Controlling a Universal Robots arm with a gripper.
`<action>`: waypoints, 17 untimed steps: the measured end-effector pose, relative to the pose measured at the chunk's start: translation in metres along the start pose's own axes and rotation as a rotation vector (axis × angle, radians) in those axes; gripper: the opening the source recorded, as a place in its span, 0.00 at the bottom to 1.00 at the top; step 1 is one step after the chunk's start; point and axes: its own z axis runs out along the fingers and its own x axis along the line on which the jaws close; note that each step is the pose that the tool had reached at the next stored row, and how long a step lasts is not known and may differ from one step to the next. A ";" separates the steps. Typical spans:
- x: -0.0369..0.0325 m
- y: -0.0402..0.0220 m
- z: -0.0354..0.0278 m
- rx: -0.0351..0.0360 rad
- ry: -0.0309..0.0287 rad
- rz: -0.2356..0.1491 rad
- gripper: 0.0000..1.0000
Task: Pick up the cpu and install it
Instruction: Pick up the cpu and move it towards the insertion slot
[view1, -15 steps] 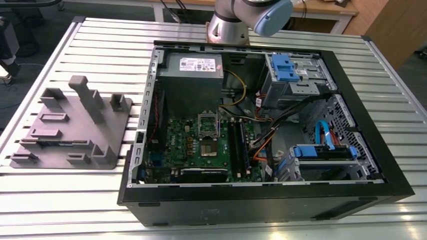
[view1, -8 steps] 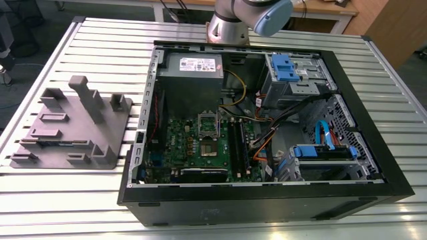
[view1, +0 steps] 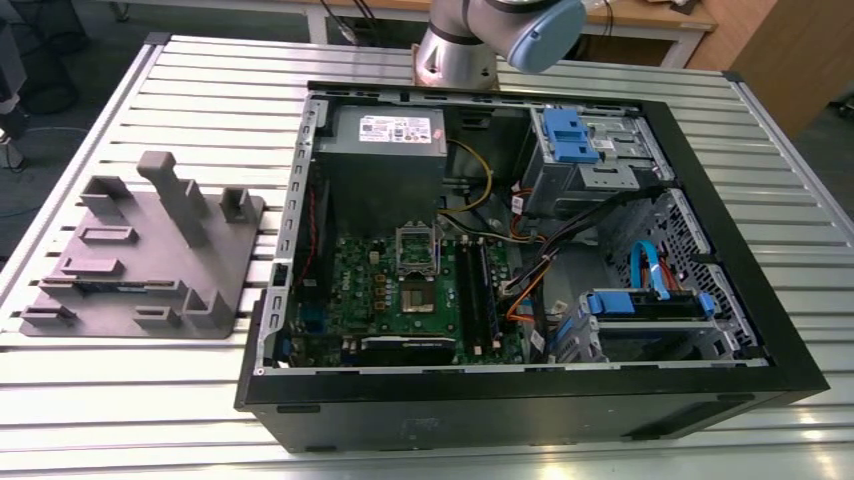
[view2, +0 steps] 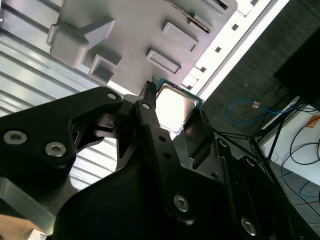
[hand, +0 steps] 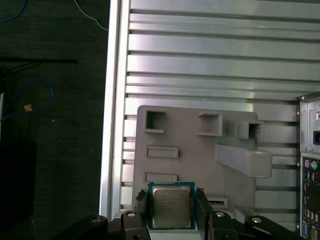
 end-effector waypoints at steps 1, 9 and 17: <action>-0.0007 -0.0001 -0.0001 0.0001 0.0003 0.000 0.47; -0.0130 -0.0003 0.0004 0.0000 0.0000 0.000 0.47; -0.0276 -0.0007 0.0009 0.0000 0.0001 0.000 0.47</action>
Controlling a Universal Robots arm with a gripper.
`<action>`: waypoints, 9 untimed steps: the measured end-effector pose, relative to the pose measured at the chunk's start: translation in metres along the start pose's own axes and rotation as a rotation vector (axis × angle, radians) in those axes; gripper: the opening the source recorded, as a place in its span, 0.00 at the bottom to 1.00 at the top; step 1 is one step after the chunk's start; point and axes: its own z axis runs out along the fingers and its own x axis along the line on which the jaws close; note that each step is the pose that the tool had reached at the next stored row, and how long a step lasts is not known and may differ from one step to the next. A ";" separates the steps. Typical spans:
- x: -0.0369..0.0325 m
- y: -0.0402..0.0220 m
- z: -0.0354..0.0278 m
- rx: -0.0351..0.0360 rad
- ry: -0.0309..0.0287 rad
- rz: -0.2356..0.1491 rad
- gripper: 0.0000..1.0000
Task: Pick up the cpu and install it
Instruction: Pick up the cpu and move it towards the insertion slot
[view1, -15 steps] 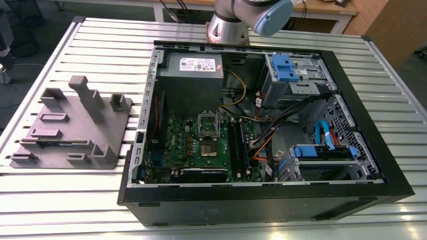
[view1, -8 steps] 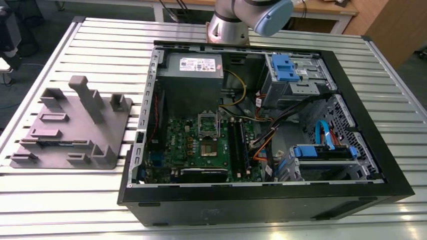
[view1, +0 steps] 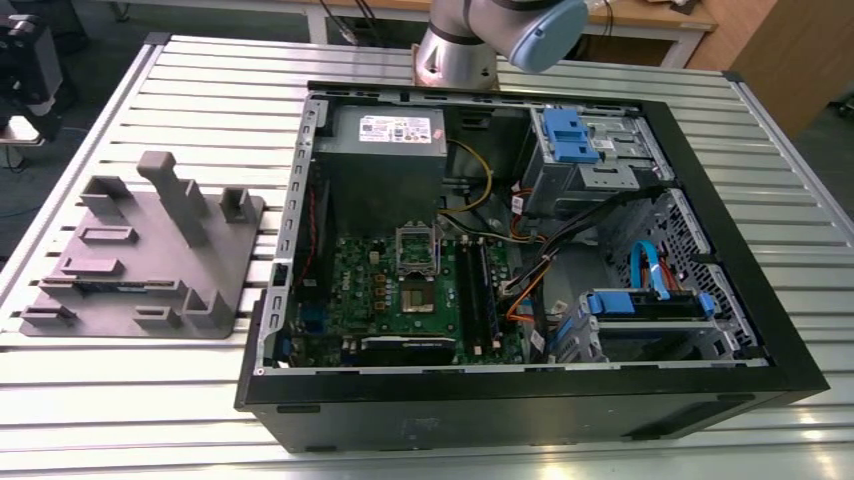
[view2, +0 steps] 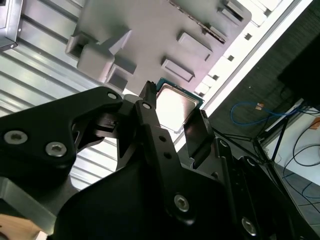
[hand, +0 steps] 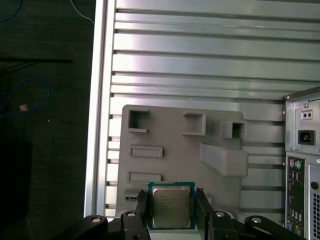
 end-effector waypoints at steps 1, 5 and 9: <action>-0.0020 0.0000 0.0001 0.0000 0.0000 0.000 0.47; -0.0096 -0.0002 0.0004 0.0000 0.0000 0.000 0.47; -0.0176 -0.0004 0.0008 0.0000 0.0000 0.000 0.47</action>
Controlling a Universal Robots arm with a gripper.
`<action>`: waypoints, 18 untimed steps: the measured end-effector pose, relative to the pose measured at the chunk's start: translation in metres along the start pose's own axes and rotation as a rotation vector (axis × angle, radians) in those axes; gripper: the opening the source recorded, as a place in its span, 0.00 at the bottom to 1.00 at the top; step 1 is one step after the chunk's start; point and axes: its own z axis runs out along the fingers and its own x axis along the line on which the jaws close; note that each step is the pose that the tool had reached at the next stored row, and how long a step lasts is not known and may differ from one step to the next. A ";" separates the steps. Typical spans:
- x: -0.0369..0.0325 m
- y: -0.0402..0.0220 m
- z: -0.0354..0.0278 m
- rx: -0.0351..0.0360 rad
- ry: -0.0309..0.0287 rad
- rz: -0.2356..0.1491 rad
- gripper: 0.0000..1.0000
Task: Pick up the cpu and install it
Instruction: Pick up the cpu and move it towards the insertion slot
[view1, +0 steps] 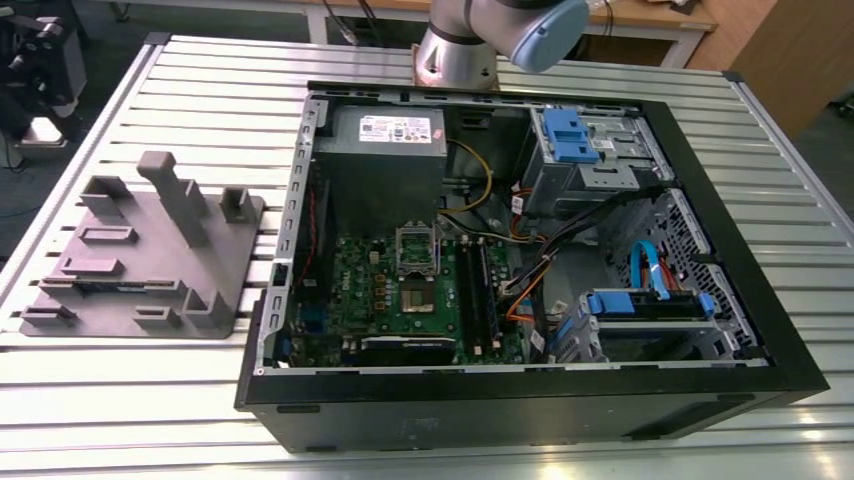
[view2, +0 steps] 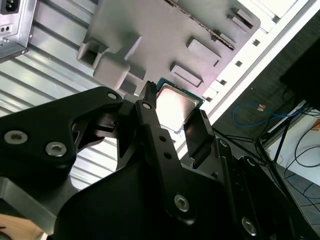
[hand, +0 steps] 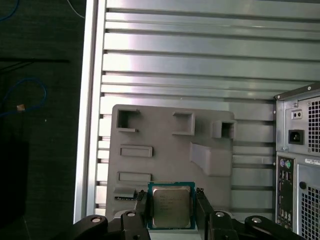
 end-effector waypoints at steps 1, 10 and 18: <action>-0.0023 -0.0001 0.0001 0.0000 -0.0001 0.000 0.47; -0.0213 -0.0006 0.0012 -0.0004 0.0000 0.000 0.47; -0.0387 -0.0010 0.0022 -0.0005 -0.0001 0.000 0.47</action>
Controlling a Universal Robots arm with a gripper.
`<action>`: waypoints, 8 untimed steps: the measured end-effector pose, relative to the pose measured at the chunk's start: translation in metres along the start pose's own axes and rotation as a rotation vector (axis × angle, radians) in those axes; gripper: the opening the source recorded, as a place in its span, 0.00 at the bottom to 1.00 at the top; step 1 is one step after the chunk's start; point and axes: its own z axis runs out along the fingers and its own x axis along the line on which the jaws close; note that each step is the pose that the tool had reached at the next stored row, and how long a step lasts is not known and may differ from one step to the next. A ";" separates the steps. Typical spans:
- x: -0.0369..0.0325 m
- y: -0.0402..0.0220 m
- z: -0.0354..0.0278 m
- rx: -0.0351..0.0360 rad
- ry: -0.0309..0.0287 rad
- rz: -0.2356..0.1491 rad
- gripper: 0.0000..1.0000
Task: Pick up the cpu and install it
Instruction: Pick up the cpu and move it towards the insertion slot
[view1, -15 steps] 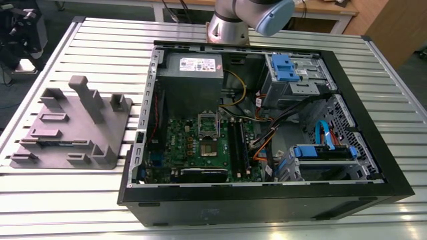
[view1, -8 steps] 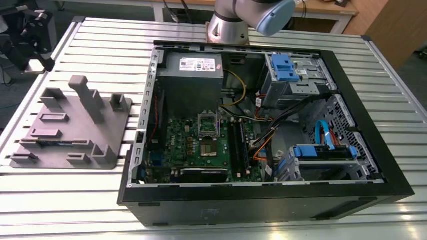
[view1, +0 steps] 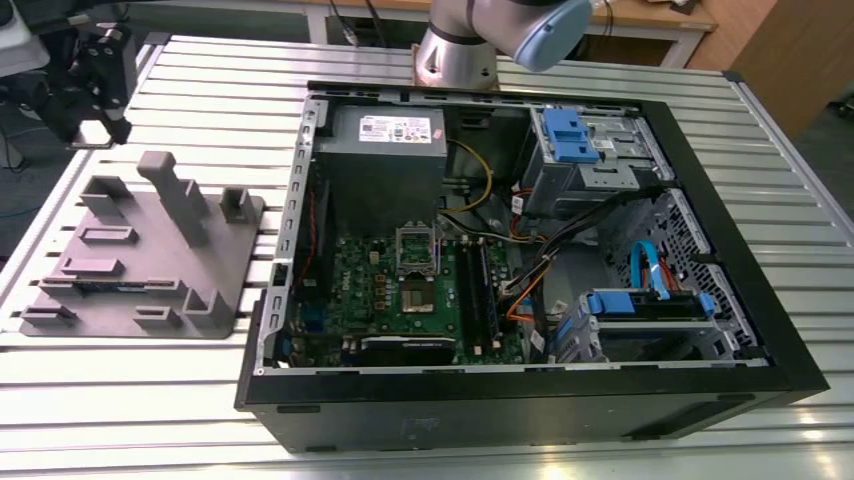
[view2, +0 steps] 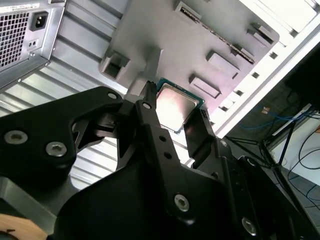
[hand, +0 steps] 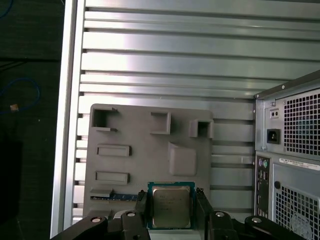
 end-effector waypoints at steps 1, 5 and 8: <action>-0.0018 0.0000 0.0000 0.0000 0.0001 0.000 0.47; -0.0093 -0.0002 0.0004 0.0000 0.0001 0.000 0.47; -0.0158 -0.0004 0.0008 0.0000 0.0001 0.000 0.47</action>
